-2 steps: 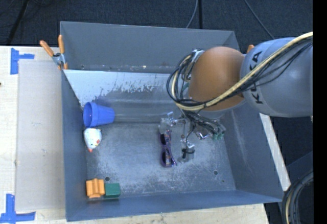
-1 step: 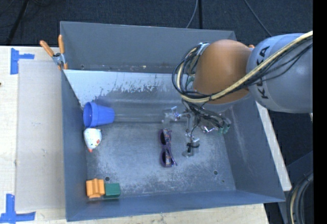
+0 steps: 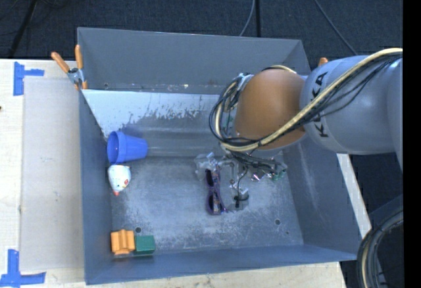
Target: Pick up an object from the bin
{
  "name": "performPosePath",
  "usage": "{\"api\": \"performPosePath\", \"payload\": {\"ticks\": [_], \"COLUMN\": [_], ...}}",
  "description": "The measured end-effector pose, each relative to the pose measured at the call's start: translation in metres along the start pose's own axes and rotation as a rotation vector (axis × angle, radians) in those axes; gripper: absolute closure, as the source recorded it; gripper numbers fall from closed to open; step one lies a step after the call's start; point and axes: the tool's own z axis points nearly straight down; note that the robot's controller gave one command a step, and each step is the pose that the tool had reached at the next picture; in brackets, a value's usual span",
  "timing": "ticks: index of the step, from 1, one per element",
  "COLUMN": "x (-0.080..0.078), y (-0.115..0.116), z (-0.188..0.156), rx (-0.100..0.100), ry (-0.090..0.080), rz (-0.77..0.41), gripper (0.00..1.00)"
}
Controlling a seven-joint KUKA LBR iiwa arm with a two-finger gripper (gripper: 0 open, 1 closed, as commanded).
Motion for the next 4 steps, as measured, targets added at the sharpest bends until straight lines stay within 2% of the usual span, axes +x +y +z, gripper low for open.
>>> {"api": "performPosePath", "payload": {"ticks": [1, 2, 3, 4], "x": [0.014, 0.014, -0.012, -0.022], "y": [0.015, 0.015, 0.007, 0.005], "z": [0.012, 0.013, 0.022, 0.027], "rx": [-0.001, -0.001, 0.0, 0.001], "ry": [-0.001, -0.001, -0.001, -0.006], "rz": [-0.304, -0.303, -0.307, -0.313], "gripper": [1.0, 1.0, 1.0, 1.0]}}
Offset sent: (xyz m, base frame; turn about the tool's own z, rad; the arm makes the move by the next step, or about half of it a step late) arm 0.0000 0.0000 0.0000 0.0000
